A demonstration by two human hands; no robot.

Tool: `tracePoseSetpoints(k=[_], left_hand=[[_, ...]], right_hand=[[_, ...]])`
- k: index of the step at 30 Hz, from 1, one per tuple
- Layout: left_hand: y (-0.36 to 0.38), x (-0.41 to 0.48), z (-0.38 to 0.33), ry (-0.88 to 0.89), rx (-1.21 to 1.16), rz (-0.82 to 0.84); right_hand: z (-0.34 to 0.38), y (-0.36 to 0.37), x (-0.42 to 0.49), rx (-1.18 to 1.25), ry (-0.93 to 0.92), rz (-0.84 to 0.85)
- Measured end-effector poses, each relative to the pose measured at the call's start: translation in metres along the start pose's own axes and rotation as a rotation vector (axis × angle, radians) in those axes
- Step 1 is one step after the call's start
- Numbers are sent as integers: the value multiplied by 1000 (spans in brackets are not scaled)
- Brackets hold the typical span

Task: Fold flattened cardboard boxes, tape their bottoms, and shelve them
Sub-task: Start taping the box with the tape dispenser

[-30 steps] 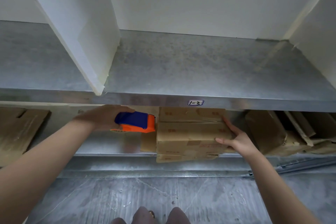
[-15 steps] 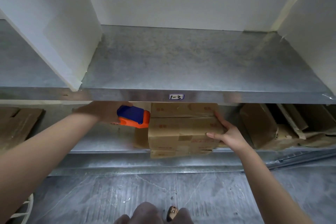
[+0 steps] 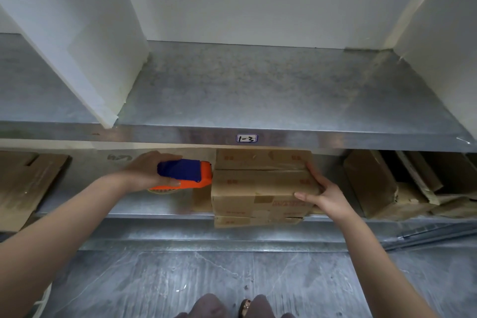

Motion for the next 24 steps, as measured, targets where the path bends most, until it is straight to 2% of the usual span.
tracePoseSetpoints(k=[14, 24], left_hand=[[16, 0, 11, -143, -114, -36], [-1, 8, -8, -10, 17, -46]], right_hand=[[-2, 1, 2, 20, -2, -10], [-1, 2, 0, 32, 13, -20]])
Point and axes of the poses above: each hand's wrist, its own x-axis towards the middle knuckle, its own y-axis out of the palm, z = x × y, the point moved 10 cm from there along x, towards the middle knuckle, and after that the axes turned 14 degrees about -y, right-handed, at the moved point
